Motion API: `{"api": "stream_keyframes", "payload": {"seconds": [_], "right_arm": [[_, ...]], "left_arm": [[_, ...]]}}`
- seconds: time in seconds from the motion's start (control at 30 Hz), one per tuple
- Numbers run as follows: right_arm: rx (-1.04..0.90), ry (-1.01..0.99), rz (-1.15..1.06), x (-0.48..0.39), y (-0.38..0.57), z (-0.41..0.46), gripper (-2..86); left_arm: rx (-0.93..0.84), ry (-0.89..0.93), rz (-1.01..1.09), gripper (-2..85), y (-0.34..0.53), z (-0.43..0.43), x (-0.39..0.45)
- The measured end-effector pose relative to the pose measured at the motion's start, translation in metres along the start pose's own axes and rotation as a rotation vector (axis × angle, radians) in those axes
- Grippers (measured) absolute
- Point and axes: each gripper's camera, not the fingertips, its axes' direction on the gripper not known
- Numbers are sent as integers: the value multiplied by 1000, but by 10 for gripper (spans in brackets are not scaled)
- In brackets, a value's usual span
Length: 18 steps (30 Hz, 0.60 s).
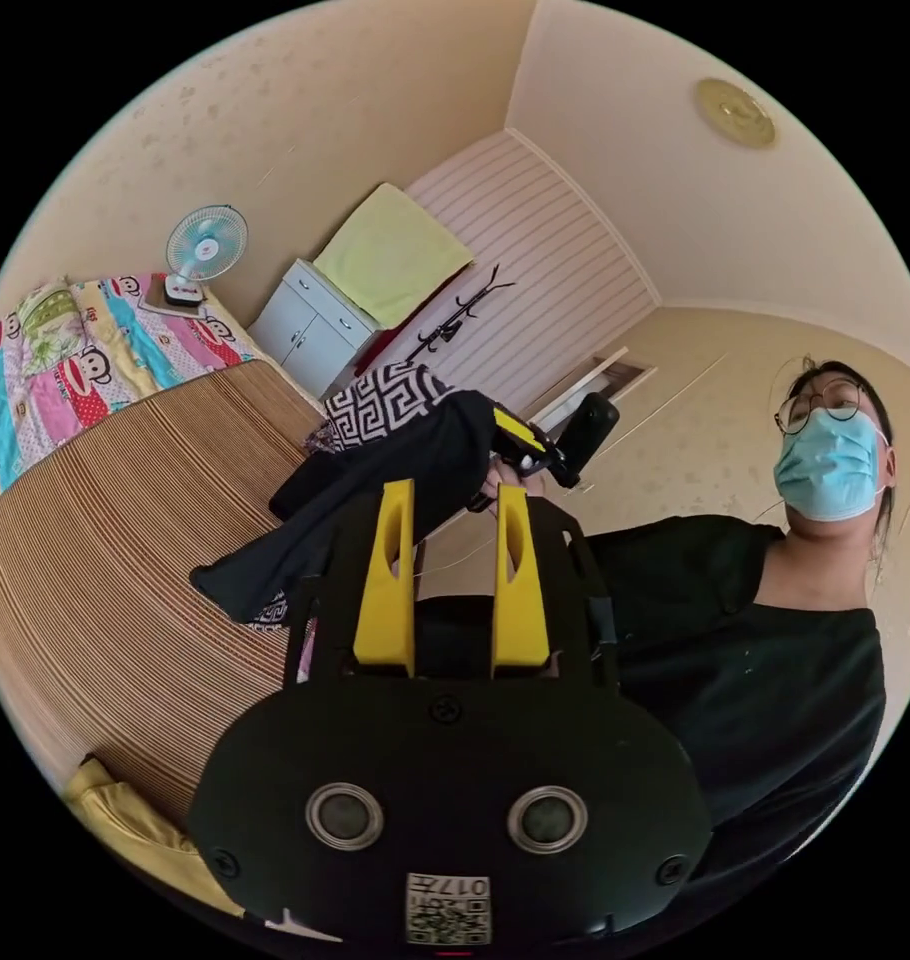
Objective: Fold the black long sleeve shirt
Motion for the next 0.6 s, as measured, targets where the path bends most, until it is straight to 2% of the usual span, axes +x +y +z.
{"api": "stream_keyframes", "payload": {"seconds": [0.17, 0.27, 0.3, 0.47, 0.6], "right_arm": [[-90, 67, -39, -16, -17, 14, 34], [-93, 51, -14, -12, -16, 13, 35], [-91, 41, -8, -10, -15, 13, 36], [-15, -1, 37, 15, 2, -3, 48], [161, -236, 68, 47, 28, -25, 57]], "left_arm": [[-15, -164, -49, 117, -2, 25, 27], [19, -247, -48, 57, 5, 19, 41], [51, -236, -35, 17, 8, 11, 47], [202, -75, 173, -6, 18, -49, 83], [287, 147, 341, -8, 21, -108, 111]]}}
